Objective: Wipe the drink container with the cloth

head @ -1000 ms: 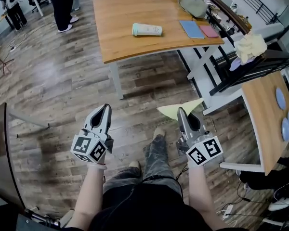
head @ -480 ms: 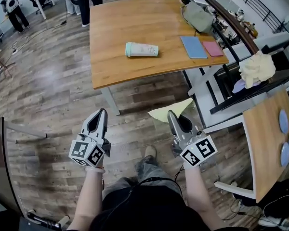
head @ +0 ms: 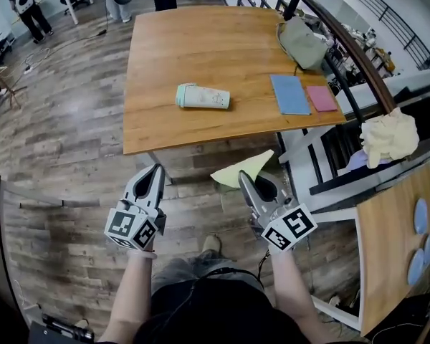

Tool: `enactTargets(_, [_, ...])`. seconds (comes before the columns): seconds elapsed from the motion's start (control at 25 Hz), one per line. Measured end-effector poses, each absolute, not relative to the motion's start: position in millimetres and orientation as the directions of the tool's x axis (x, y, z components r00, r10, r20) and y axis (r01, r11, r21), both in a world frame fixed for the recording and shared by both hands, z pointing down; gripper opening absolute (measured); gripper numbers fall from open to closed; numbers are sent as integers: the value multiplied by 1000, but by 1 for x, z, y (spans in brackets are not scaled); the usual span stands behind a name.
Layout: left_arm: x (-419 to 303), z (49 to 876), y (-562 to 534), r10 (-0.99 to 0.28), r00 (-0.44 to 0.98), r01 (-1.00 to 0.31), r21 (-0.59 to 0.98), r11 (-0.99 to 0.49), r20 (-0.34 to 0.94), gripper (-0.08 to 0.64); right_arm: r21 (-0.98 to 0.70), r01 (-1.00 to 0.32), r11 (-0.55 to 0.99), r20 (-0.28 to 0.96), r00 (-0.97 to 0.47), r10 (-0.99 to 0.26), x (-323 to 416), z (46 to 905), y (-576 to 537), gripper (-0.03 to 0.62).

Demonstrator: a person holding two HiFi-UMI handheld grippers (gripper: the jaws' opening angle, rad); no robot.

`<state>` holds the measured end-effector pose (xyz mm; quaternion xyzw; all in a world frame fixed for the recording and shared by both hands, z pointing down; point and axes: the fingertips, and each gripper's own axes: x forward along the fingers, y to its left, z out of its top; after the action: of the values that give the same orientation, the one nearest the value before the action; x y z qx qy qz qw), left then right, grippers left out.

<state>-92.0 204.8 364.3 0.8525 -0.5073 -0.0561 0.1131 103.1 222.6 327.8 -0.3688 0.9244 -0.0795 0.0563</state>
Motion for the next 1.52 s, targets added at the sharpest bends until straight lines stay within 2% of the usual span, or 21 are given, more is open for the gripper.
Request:
enactTargets(0.36, [-82,372,157,-882,467,-871,206,-447,62,-5,-216,-614,759,-28,-774,-633,97,339,172,15])
enactTargets(0.64, [-90,386,78,-880,468,-872,200,-447,76,-3,-228,-609,760,8,-782,-624,83,354,108,15])
enactTargets(1.24, [-95,466,-85,-745,589,-808,236,-539,314,190,-307,-620,722,159,-781,-604,38,411,-24,15])
enactTargets(1.48, [-89,478,-109,-674,659,-752,298,-588,334,191,-331,-629,703,236,-777,-584,15,431,-59,15])
enactTargets(1.52, [-88,478,-110,-657,678,-735,315,-601,329,156,-337,-625,704,243,-780,-577,10,433,-63,15])
